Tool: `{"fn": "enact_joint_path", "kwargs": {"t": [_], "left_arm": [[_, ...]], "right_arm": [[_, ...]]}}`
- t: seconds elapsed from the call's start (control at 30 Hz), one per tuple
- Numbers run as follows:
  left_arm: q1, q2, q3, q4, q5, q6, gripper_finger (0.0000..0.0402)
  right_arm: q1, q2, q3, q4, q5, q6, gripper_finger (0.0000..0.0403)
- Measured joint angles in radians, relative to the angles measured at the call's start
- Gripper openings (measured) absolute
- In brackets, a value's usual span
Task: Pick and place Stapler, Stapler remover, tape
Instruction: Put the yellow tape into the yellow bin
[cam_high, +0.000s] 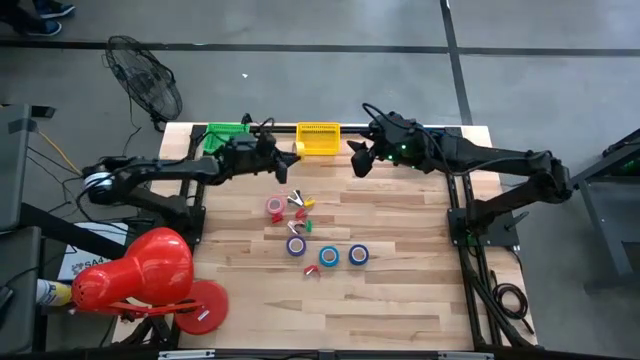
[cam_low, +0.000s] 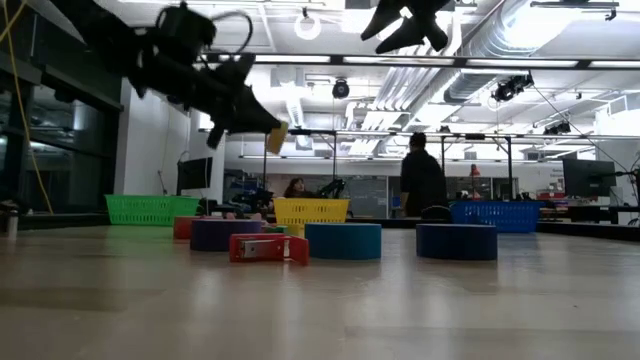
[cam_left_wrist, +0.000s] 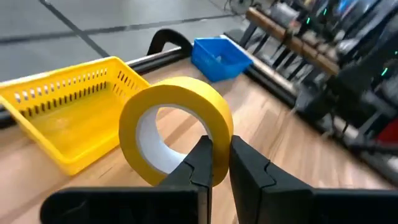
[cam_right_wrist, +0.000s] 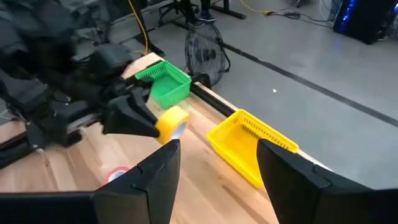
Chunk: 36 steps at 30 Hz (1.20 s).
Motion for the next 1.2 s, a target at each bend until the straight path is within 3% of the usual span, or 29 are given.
{"fn": "enact_joint_path", "kwargs": {"t": [0.17,0.33,0.73,1.2], "left_arm": [[0.092,0.128,0.0,0.189,0.084,-0.181,0.0025],[0.17,0.239,0.03,0.219,0.177,-0.343,0.0025],[0.28,0.44,0.267,0.201,0.355,-0.379,0.0026],[0.375,0.478,0.288,0.125,0.408,-0.402,0.0026]], "right_arm": [[-0.004,-0.013,0.0,-0.027,0.01,-0.006,0.0204],[-0.004,-0.013,0.0,-0.045,-0.001,-0.028,0.0204],[-0.004,-0.013,0.0,-0.08,-0.001,-0.085,0.0204],[-0.004,-0.013,0.0,-0.108,0.007,-0.119,0.0204]]}}
